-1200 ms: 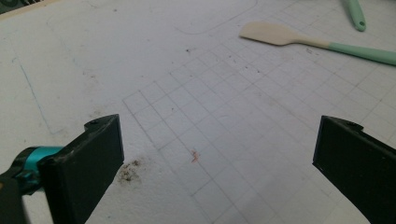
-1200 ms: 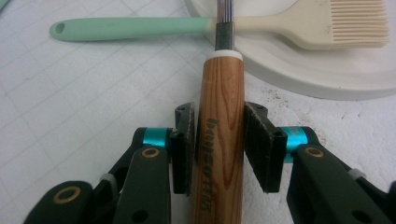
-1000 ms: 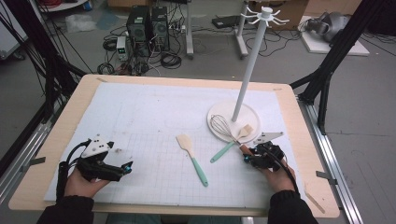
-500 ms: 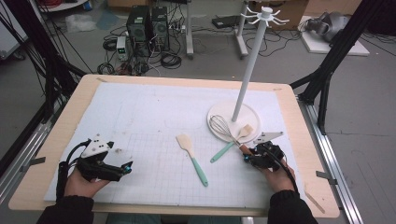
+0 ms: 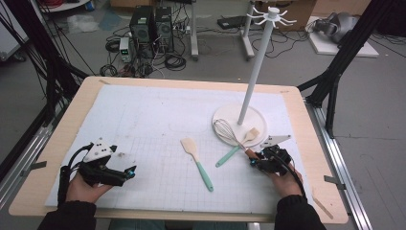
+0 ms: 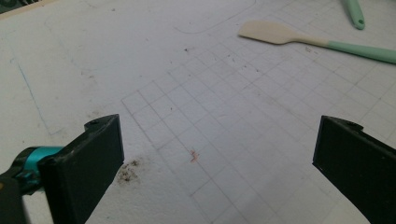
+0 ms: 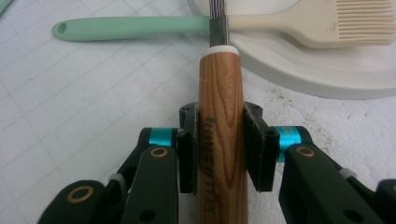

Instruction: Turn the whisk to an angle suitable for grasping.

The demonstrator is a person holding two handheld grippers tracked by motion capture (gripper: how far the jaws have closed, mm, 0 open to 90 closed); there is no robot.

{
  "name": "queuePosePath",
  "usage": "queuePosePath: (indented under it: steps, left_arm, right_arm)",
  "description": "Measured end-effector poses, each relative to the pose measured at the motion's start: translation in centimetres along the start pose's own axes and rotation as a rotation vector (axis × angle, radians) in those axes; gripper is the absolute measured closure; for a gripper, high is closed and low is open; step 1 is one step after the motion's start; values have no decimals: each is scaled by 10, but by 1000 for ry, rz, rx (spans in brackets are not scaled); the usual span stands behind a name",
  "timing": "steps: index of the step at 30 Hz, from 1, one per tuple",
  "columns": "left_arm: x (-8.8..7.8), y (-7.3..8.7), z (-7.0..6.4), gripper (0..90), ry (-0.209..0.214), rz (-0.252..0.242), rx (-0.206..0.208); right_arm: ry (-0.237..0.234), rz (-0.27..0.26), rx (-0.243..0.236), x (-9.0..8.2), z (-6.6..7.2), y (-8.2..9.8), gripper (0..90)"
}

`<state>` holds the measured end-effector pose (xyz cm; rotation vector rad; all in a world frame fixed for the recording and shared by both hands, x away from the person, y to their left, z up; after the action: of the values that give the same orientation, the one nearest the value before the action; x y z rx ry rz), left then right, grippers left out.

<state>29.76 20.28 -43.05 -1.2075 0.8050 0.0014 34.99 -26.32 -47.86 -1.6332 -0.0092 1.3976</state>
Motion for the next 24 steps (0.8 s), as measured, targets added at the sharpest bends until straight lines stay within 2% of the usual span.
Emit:
queuePosePath:
  steps: [10,21,24]
  left_arm:
    - [0,0,0,22,-4,-3,2]
    - [-1,0,0,22,0,-8,-4]
    - [-1,0,1,22,-1,-3,4]
  right_arm:
    - [-21,-7,9,-1,0,0,696]
    - [-32,-17,-2,-3,2,-1,699]
    - [-37,-40,0,-6,2,-3,699]
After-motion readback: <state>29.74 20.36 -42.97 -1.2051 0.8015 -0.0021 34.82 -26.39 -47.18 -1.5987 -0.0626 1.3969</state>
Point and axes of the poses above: each handheld gripper's, and its own axes: x roughly forward along the jaws, y roughly out of its underside, z roughly to its left, the point moved 6 cm from there along x, roughly forward along the jaws, and after that the axes turned 9 degrees about -y, right-handed, at the moved point
